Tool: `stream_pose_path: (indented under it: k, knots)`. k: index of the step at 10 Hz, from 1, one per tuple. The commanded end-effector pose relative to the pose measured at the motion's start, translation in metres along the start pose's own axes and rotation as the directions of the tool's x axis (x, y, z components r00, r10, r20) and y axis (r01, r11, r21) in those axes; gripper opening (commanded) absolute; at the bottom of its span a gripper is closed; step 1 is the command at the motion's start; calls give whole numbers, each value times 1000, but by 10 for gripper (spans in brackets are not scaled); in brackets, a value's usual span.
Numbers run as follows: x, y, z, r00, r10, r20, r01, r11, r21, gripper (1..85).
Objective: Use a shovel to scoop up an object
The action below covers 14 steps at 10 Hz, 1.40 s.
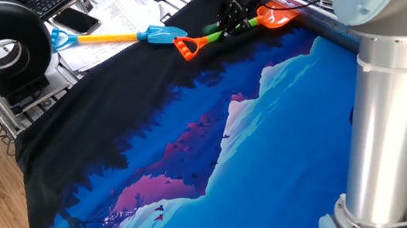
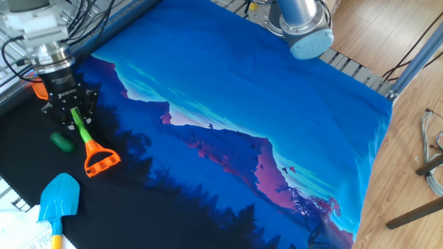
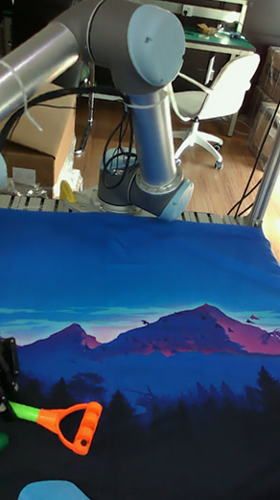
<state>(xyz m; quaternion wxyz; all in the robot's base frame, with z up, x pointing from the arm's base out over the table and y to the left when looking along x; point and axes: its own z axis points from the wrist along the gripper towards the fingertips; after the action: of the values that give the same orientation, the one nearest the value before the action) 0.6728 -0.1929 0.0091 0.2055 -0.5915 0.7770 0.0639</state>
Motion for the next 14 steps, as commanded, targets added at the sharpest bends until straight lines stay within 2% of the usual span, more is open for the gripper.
stream_pose_path:
  k: [1,2,3,4,5,6,7,8,9,10,11,13,14]
  knots:
    - [-19,-4,-20,995,52,-81,-55,998,-34,207]
    - [-26,0,-27,994,97,-56,-99,994,-41,47]
    - [-37,4,-36,997,81,-8,-81,994,-73,290]
    - [-43,-4,-46,998,46,40,-43,996,-77,677]
    - [-38,-9,-54,997,30,65,-24,995,-92,850]
    - [-50,-13,-60,991,67,119,-55,993,-101,850]
    - [-47,-14,-67,990,96,105,-86,992,-95,850]
    - [-51,-4,-76,981,160,114,-146,981,-128,850]
    - [-45,0,-80,972,219,86,-205,968,-146,827]
    - [-25,-5,-78,967,256,10,-254,962,-98,357]
    - [-10,-11,-72,954,298,-47,-299,954,-25,17]
    - [15,-14,-69,928,356,-108,-356,934,20,10]
    - [22,-15,-70,913,394,-108,-394,919,23,10]
